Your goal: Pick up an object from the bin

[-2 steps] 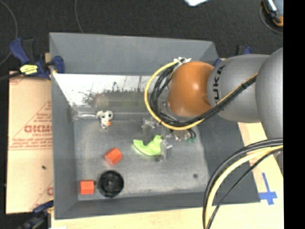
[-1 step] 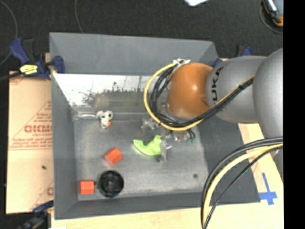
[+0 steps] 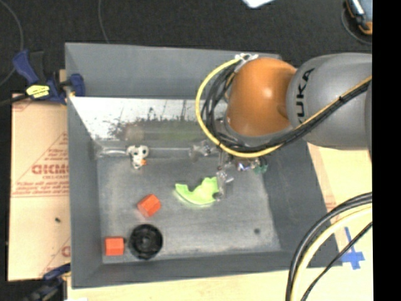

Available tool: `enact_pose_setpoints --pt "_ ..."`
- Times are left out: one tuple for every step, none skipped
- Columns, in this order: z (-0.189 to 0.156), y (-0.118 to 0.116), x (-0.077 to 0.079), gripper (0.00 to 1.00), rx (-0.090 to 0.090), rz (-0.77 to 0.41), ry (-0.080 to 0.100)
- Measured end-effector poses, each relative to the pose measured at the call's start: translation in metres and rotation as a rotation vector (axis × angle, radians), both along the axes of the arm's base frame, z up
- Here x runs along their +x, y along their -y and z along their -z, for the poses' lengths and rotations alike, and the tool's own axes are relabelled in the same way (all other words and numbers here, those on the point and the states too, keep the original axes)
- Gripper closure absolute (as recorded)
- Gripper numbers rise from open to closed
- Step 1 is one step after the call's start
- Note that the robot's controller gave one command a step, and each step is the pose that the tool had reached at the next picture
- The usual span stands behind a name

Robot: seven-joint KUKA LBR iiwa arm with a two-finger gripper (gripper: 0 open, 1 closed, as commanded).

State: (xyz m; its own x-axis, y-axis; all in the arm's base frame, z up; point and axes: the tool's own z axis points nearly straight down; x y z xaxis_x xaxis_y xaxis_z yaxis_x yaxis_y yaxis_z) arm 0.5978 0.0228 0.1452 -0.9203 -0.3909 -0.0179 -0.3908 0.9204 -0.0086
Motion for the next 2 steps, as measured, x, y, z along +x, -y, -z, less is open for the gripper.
enact_pose_setpoints --pt "0.069 0.007 0.000 0.00 0.001 -0.010 0.004" --pt "0.074 -0.018 0.009 1.00 -0.006 -0.356 0.005"
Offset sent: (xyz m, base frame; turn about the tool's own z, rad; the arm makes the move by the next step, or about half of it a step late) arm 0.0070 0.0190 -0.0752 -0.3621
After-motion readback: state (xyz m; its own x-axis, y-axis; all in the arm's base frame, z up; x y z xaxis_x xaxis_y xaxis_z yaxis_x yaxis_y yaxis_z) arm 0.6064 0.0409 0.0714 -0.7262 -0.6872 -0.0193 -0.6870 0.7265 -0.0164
